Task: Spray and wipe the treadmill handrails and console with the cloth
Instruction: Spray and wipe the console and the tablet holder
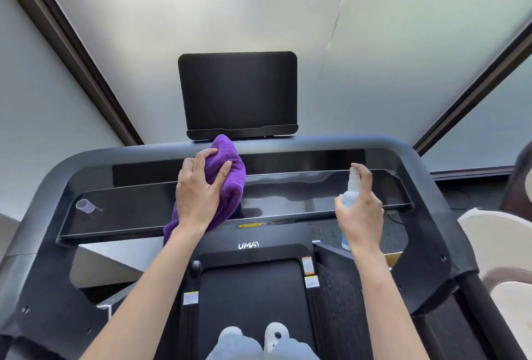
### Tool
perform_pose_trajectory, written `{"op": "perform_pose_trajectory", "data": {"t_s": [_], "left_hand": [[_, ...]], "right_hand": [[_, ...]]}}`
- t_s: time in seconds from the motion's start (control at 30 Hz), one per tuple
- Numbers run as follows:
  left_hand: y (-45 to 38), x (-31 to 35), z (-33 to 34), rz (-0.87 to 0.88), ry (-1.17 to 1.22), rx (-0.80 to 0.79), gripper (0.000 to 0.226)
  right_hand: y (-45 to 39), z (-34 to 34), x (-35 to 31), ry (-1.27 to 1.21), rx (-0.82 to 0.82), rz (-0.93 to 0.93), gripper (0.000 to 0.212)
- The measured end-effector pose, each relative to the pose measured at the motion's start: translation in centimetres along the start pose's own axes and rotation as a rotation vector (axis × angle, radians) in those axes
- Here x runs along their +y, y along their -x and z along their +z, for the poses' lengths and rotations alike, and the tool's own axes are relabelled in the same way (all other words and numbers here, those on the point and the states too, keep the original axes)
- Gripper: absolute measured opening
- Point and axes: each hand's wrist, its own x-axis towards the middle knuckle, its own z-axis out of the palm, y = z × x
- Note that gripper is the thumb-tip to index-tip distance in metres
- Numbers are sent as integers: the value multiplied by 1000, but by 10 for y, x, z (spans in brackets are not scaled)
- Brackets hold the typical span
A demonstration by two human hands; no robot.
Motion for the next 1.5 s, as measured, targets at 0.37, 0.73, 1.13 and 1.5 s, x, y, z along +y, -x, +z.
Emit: {"op": "perform_pose_trajectory", "data": {"t_s": [0.37, 0.73, 1.13, 1.5], "left_hand": [[8, 31, 38, 64, 19, -86, 41], [12, 29, 42, 81, -15, -66, 42], [-5, -112, -23, -137, -492, 103, 45], [-34, -140, -15, -117, -597, 17, 49]], "right_hand": [[-9, -19, 49, -46, 238, 219, 51], [2, -7, 15, -43, -51, -11, 64], [32, 64, -96, -220, -335, -271, 63], [46, 111, -123, -188, -436, -269, 63]]}}
